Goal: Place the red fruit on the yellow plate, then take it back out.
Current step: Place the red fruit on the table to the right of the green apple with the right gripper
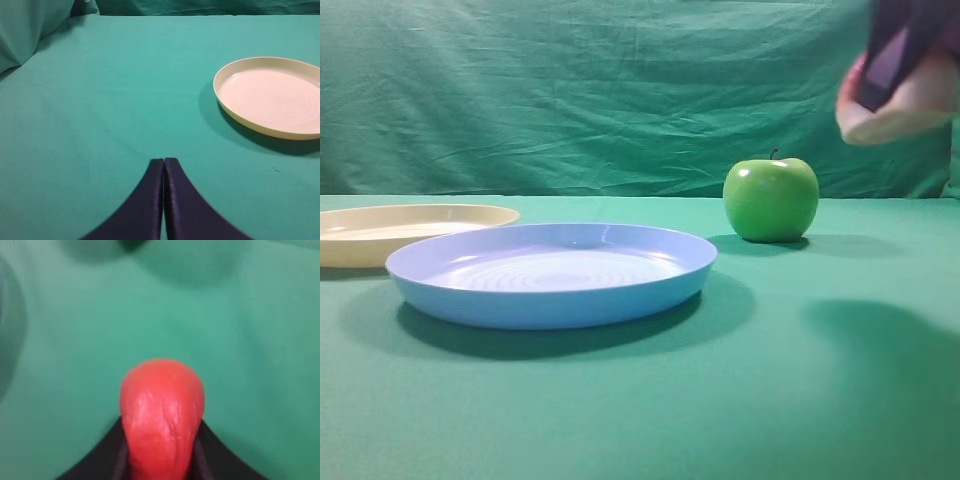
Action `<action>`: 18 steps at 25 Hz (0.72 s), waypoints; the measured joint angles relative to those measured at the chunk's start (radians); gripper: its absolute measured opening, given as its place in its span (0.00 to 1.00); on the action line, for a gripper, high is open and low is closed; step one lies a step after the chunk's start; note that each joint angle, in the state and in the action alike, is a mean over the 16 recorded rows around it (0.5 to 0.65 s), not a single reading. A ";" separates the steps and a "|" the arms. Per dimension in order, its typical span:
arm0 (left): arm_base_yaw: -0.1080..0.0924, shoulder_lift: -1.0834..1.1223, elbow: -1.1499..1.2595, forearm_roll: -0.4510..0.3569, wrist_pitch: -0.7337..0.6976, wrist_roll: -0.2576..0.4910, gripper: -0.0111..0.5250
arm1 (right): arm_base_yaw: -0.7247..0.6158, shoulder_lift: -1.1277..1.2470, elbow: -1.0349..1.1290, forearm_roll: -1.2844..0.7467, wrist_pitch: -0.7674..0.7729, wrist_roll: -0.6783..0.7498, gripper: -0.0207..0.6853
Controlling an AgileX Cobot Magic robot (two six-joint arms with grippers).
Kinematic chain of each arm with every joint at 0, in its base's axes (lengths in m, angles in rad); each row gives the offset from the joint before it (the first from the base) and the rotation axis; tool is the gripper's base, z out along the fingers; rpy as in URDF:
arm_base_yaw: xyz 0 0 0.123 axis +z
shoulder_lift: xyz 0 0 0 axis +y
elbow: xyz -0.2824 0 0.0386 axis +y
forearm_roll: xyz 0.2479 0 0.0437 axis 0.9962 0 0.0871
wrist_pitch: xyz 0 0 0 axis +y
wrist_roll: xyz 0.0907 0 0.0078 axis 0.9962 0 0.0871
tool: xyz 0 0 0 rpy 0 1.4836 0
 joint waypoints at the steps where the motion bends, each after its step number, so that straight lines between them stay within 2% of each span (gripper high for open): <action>1: 0.000 0.000 0.000 0.000 0.000 0.000 0.02 | -0.006 -0.001 0.022 -0.002 -0.026 -0.001 0.30; 4: 0.000 0.000 0.000 0.000 0.000 0.000 0.02 | -0.020 0.005 0.072 -0.009 -0.097 -0.005 0.32; 7: 0.000 0.000 0.000 0.000 0.000 0.000 0.02 | -0.028 0.017 0.103 -0.016 -0.154 -0.008 0.39; 13: 0.000 0.000 0.000 0.000 0.000 0.000 0.02 | -0.034 0.044 0.111 -0.028 -0.203 -0.016 0.62; 18: 0.000 0.000 0.000 0.000 0.000 0.000 0.02 | -0.034 0.062 0.049 -0.032 -0.133 -0.018 0.83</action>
